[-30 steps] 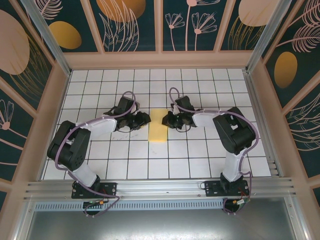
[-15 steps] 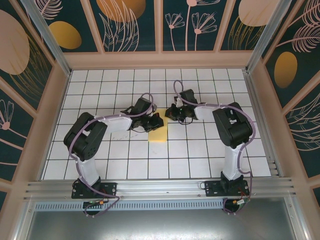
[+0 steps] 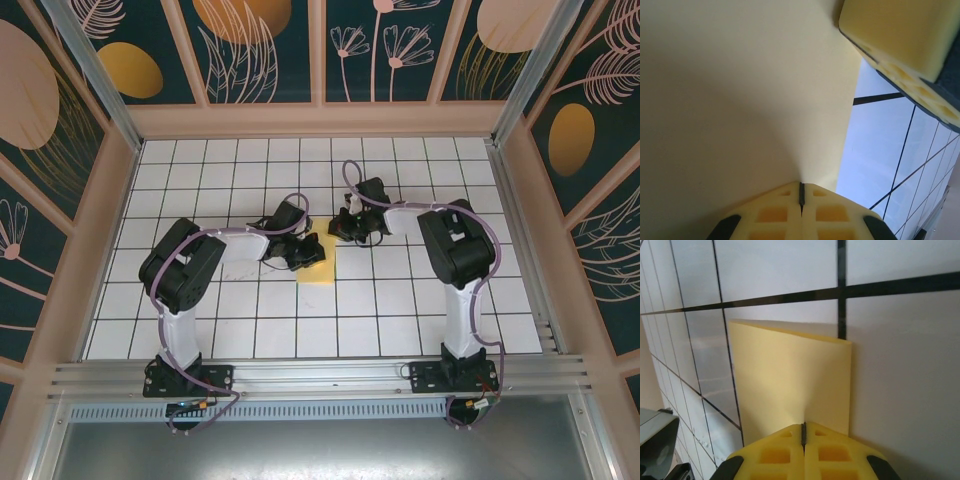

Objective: Fold a paper plane with a square sheet of paper (pick it up from the middle)
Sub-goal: First fold in half a square sheet of paper at the center of the table.

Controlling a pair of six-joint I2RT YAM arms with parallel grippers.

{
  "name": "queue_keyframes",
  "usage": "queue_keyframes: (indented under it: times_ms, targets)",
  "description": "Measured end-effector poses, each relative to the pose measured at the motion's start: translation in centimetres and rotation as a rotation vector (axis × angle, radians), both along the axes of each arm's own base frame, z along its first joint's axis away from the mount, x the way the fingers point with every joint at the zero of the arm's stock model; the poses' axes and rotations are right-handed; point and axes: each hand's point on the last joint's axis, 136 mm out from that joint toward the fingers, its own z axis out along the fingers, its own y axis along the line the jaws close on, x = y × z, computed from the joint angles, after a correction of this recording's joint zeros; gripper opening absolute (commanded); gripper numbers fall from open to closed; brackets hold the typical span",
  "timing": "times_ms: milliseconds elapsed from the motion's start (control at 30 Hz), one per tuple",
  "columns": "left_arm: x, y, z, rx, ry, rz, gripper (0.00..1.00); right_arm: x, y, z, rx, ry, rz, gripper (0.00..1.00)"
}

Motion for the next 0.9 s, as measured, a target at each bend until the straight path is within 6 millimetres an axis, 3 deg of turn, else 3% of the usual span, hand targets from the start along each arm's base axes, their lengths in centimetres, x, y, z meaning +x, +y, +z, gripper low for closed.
queue_keyframes:
  times_ms: [200, 467, 567, 667, 733, 900]
  targets:
    - [0.0, 0.0, -0.1, -0.004, -0.004, 0.0, 0.0, 0.8, -0.2, 0.0, 0.005, 0.017, -0.001, 0.0]
    - [0.0, 0.0, -0.1, -0.005, -0.006, 0.0, 0.0, 5.5, -2.1, 0.4, -0.014, -0.031, -0.072, 0.0]
    - [0.0, 0.0, 0.0, -0.006, -0.008, 0.0, 0.0, 6.1, -3.0, 0.5, -0.028, -0.047, -0.089, 0.0]
    - [0.0, 0.0, 0.1, -0.009, -0.013, 0.0, 0.03, 4.8, -3.2, 0.7, -0.036, -0.041, -0.081, 0.0]
    - [0.1, 0.1, 0.3, -0.002, -0.018, 0.006, 0.1, 2.6, -3.1, 1.4, -0.038, -0.032, -0.063, 0.0]
    - [1.4, 0.6, 2.2, 0.014, -0.082, 0.056, 0.08, -2.1, -1.7, 3.2, -0.023, -0.035, -0.002, 0.0]
